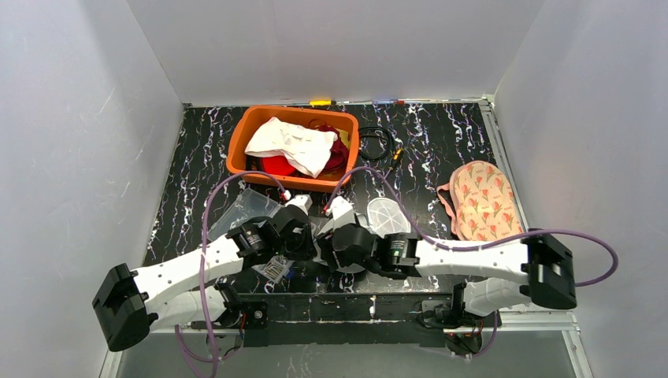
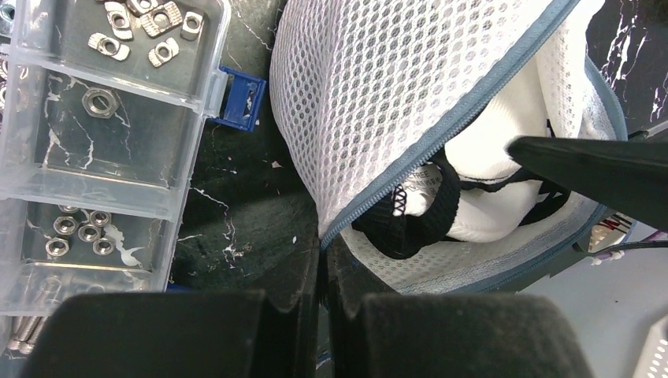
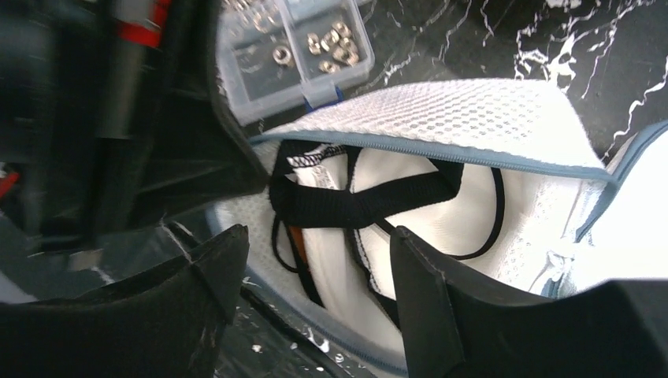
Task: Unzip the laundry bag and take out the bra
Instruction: Pick up the bra from the laundry bag.
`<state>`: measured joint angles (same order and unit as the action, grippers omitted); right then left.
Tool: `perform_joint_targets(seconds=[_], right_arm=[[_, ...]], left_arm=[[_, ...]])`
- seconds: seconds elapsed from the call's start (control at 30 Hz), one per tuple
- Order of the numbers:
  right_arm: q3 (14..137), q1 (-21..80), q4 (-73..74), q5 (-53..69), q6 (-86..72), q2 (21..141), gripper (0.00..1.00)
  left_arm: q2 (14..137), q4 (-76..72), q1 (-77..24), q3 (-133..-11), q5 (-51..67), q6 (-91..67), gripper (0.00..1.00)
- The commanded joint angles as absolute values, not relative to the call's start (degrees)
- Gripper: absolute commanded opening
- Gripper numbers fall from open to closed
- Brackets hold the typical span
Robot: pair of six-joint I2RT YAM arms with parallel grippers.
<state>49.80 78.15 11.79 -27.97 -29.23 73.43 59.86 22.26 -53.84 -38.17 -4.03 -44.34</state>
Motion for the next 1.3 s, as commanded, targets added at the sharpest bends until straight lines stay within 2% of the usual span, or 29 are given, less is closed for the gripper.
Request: perform_joint_targets(seconds=[0.0, 0.13, 0.3, 0.43, 0.7, 1.07, 1.17, 1.27], right_arm=[[52.76, 78.48, 14.17, -29.96, -27.34, 78.21, 0.72], [52.38, 78.36, 15.29, -33.78, -29.43, 81.4, 0.64], [50.02, 78.36, 16.96, -40.06, -34.08, 80.98, 0.35], [43.38, 78.33, 12.41, -41.59, -36.18, 72.72, 0.22], [31.27, 78.31, 5.32, -38.1, -37.13, 55.35, 0.05], [20.5, 78.31, 1.49, -33.47, -41.23, 38.59, 0.08], [21.13, 78.34, 0.68, -31.04, -40.83, 37.69, 0.23], [24.29, 78.32, 2.32, -29.74, -40.06, 40.69, 0.47]], left_arm=[[57.48, 23.35, -53.92, -37.23, -4.31, -44.19, 0.0], [56.43, 23.97, -53.88, -36.72, -4.68, -44.32, 0.0], [55.6, 25.07, -53.88, -36.0, -5.35, -44.66, 0.0], [55.55, 26.39, -53.95, -35.48, -6.4, -44.86, 0.0], [56.14, 25.33, -53.91, -34.37, -6.84, -45.35, 0.0], [59.36, 21.43, -53.88, -33.43, -4.7, -44.09, 0.0], [60.0, 20.31, -53.91, -32.99, -3.69, -44.1, 0.0], [60.03, 19.38, -53.88, -32.86, -3.13, -44.16, 0.0]])
